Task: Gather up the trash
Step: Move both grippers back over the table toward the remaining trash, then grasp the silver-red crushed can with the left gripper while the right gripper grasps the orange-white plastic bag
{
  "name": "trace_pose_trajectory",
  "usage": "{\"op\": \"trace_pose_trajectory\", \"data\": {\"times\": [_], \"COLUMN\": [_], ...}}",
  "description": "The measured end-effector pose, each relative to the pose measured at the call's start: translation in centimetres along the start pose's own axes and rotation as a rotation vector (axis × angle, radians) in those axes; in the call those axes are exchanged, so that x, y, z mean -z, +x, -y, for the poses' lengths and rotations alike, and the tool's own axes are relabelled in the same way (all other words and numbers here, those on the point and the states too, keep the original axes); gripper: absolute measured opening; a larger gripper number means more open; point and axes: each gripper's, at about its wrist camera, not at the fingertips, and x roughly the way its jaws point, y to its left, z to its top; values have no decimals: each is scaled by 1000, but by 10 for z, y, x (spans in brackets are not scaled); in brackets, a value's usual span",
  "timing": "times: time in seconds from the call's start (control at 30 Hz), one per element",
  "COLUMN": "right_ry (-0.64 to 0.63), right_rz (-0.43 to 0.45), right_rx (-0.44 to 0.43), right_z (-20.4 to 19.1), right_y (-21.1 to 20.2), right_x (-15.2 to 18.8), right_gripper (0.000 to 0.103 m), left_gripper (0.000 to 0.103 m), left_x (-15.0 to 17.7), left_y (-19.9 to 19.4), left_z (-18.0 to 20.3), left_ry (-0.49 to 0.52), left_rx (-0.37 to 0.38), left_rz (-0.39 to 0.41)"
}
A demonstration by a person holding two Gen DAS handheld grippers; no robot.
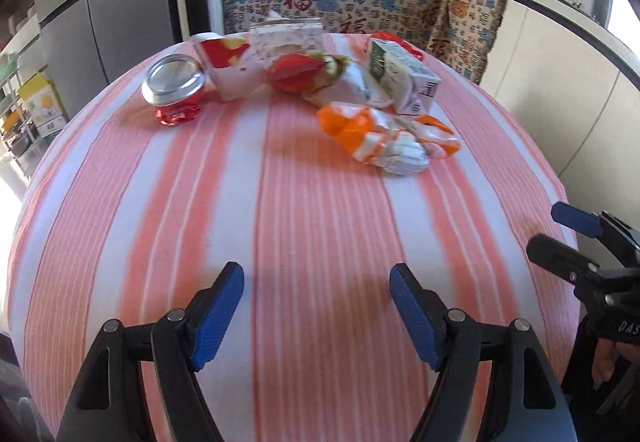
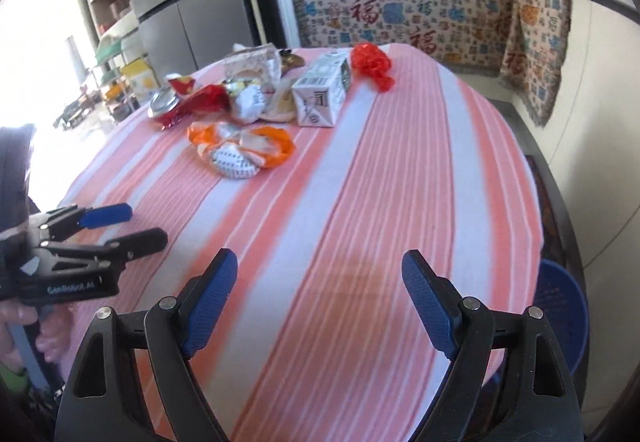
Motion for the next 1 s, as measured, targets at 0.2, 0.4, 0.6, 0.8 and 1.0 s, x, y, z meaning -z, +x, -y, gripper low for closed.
{"op": "trace_pose_trajectory", "data": {"times": [0.2,0.4,0.6,0.8,1.0], "right_ry": [-47,-64,-93,-124,-142], "right_rz": [-59,-76,-84,-110,-124], "right_rx": [-6,-3,6,4,-51], "right_z": [-16,-23,-27,-28,-16], "right_y": [19,26,29,38,59], "right_x": [1,-1,0,-6,-37], "right_gripper": [86,89,94,101,100], "left_gripper": [79,93,102,102,89], "left_x": [-15,-33,-67,-101,-110], "left_y": [12,29,56,80,84], "left_z": [-36,-70,-98,-120,-131], "left_ry": [-34,-57,-99,-144,-123], "left_rx": [-74,-121,-160,-195,-156], "left_rz": [6,1,-5,-2,19]}}
